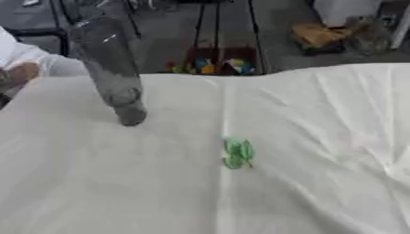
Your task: Arrange flowers into the vase.
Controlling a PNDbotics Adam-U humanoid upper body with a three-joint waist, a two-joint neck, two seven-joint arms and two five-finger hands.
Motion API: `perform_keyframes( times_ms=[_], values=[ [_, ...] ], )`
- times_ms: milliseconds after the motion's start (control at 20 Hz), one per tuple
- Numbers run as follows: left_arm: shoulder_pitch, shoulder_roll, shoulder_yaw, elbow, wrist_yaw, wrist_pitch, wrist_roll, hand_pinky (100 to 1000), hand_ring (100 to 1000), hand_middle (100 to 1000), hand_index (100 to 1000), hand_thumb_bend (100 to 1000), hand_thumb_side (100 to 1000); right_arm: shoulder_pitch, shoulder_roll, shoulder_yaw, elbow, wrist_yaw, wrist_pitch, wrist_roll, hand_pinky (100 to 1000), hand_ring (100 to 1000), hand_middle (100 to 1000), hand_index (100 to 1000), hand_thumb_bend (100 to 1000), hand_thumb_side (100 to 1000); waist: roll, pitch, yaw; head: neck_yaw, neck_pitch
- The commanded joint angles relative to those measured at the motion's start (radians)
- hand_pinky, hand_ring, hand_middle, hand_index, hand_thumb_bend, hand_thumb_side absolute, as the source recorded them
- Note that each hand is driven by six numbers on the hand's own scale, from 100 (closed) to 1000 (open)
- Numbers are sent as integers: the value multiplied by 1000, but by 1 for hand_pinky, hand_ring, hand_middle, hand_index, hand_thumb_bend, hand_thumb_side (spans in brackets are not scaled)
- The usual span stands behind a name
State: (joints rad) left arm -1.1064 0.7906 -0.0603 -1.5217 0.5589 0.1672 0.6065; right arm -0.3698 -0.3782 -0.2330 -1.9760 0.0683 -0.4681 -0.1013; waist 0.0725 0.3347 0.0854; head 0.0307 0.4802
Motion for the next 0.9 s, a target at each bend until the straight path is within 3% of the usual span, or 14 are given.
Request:
perform_keyframes(
  times_ms=[50,900],
  values=[
    [-39,22,11,35,6,-32,22,100,100,100,101,100,732,-7,-34,1,-3,-8,-6,4,561,794,512,758,100,853,2,-16,-2,10,-17],
    [-129,13,17,173,0,-168,121,100,100,100,103,100,754,-10,-63,0,18,-11,-27,19,562,797,503,760,100,849,16,10,-26,43,-36]
  ],
)
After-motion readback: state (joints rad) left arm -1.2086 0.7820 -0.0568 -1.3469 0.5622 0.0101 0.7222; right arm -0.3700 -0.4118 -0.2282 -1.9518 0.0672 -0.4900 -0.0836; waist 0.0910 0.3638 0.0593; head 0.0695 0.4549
